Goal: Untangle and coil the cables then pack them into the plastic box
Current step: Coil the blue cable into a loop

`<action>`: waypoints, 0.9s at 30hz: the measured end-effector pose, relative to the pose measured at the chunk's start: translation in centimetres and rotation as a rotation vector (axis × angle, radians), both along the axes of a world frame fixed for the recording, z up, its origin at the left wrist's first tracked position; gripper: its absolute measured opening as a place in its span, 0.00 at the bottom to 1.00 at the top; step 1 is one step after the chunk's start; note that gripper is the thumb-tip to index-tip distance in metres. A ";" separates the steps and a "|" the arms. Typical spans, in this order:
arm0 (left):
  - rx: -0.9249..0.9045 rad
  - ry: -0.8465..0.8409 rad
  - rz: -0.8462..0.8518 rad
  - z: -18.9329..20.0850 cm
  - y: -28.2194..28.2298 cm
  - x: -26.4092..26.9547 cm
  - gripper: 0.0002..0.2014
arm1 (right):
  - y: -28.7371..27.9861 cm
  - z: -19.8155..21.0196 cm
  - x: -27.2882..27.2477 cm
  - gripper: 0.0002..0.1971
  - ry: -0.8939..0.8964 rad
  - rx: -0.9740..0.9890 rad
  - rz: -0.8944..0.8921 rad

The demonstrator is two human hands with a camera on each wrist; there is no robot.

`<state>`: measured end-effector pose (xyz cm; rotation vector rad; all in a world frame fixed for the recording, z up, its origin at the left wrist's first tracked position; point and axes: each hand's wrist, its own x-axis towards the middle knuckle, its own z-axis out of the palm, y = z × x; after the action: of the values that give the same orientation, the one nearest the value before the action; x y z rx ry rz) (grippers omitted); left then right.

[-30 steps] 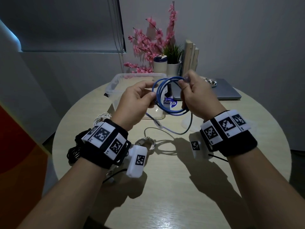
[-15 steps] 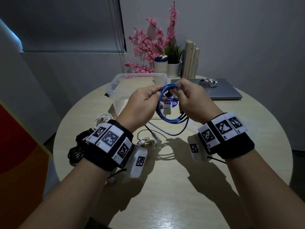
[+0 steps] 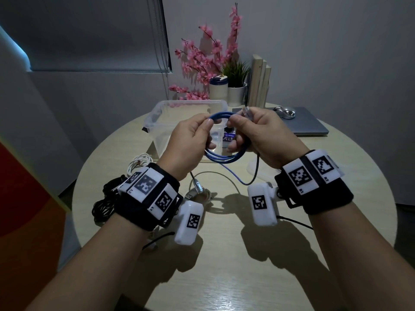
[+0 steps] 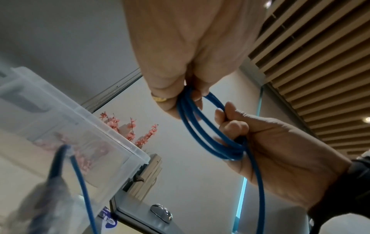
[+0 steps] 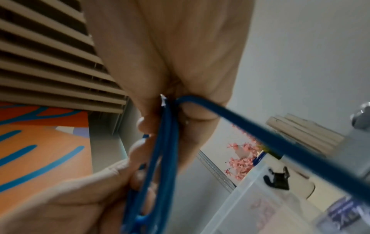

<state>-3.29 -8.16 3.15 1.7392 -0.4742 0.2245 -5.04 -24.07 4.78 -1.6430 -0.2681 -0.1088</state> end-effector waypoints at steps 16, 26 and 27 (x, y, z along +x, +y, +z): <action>0.348 0.224 -0.023 -0.3 0.6 -0.5 0.11 | -0.8 1.5 0.5 0.13 -0.102 0.322 -0.168; 0.266 0.409 -0.337 -2.4 -1.6 -1.3 0.12 | -0.8 2.0 0.5 0.12 -0.099 0.559 -0.097; 0.165 0.418 -0.286 -2.3 -1.6 -1.0 0.10 | -0.8 1.9 0.4 0.12 -0.092 0.554 -0.088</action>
<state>-4.34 -9.78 0.81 1.7924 -0.4331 -0.3855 -4.61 -24.91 6.70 -1.0993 -0.2114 -0.2987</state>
